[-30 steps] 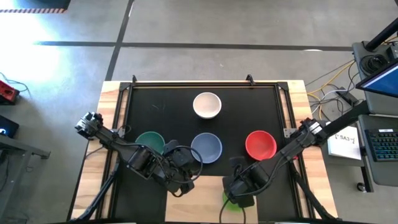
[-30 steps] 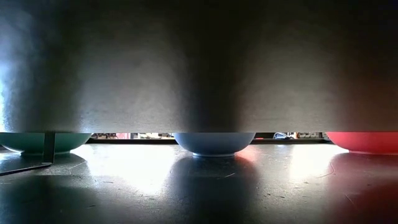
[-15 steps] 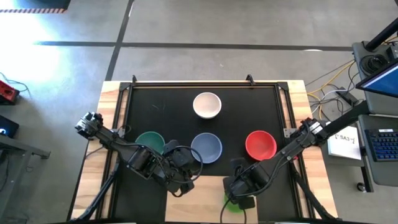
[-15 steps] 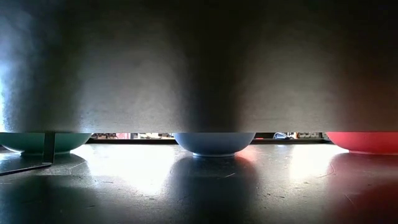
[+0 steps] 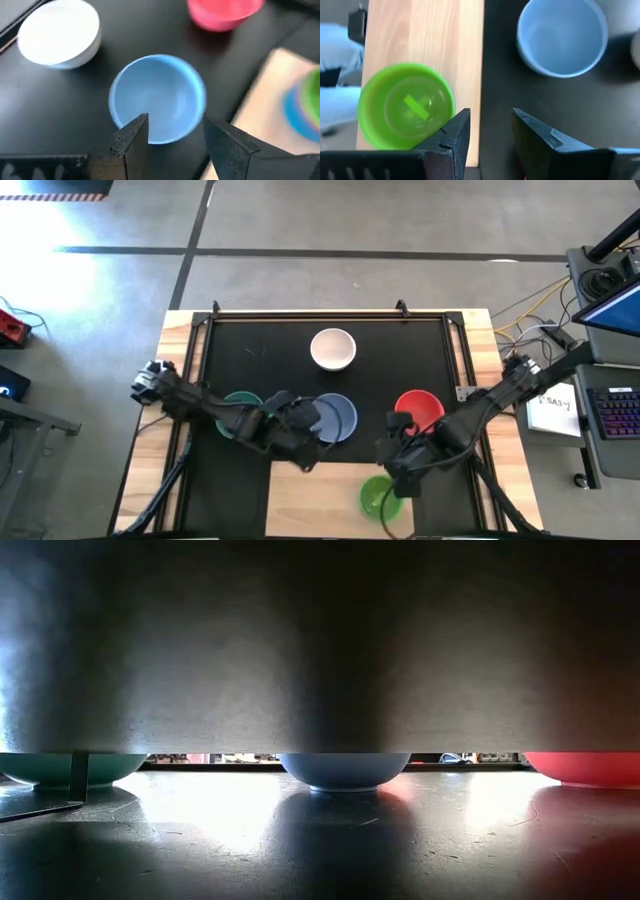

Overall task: Place and stack bowls onto a shelf
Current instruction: Put the big blue bowl on the shelf

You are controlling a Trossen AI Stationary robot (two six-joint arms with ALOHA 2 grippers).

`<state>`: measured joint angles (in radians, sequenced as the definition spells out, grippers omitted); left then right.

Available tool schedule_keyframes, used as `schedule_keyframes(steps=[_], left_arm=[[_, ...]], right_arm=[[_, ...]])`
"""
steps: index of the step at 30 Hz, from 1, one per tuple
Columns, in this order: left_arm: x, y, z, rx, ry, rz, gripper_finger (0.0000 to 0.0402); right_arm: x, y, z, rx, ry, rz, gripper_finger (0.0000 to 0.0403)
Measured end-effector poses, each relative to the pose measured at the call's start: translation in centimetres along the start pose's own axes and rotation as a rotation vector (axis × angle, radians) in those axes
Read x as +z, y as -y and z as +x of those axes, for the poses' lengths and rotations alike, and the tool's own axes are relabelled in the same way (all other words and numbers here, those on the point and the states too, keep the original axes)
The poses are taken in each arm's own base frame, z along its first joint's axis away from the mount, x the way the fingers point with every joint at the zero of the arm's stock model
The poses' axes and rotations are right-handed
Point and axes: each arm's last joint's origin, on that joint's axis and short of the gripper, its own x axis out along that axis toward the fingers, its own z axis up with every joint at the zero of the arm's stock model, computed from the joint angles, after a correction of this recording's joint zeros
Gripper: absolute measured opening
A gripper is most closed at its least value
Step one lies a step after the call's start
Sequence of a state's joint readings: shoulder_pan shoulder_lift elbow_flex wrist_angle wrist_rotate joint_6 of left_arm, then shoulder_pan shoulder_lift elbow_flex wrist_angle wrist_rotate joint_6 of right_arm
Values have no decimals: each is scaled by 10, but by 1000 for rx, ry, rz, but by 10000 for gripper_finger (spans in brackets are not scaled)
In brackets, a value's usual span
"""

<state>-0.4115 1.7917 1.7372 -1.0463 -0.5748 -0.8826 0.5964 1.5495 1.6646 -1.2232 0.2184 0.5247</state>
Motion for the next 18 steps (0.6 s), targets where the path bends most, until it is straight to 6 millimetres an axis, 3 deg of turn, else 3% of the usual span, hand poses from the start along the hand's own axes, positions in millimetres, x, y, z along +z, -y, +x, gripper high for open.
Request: schedule_keyframes(steps=[7,18], left_arm=[[9,-17,45,117,-121,-14,169],[6,-41,107,302,-245,-33,169]], right_arm=[[-4,11,-24,-26,92,17,130],[-10,17,-26,-62,46,-42,130]])
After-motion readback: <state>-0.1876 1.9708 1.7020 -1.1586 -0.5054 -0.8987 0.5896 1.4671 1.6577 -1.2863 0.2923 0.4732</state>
